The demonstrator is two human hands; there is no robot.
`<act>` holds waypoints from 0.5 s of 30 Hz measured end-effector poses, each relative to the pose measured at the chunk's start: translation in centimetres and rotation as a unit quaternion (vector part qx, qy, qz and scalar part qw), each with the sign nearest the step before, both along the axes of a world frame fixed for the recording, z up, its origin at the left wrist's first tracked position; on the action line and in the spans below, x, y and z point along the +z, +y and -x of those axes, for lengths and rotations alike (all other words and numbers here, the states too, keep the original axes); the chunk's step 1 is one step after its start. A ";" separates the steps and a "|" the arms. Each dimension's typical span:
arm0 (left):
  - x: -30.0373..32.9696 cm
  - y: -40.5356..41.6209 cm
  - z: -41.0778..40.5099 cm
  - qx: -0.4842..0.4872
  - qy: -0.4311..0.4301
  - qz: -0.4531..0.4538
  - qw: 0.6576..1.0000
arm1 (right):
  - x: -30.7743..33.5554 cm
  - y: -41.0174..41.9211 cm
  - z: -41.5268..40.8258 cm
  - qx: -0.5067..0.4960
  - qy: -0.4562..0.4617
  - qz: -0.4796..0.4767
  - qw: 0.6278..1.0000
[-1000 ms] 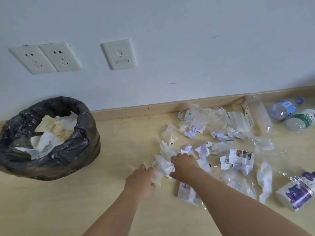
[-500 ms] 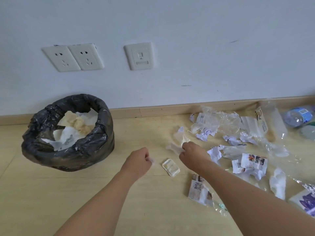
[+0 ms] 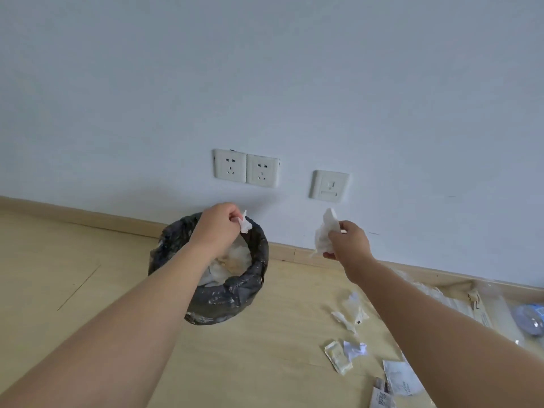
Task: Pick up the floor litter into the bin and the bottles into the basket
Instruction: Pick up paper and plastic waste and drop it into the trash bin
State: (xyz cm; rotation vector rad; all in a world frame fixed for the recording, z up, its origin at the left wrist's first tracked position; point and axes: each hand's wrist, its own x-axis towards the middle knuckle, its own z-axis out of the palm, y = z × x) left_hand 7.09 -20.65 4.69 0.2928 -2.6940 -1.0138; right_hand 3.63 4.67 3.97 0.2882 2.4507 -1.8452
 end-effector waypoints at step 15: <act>-5.8 -10.0 -2.7 -0.045 -0.176 0.102 0.978 | -5.3 -22.6 2.2 0.177 -0.108 -0.166 0.964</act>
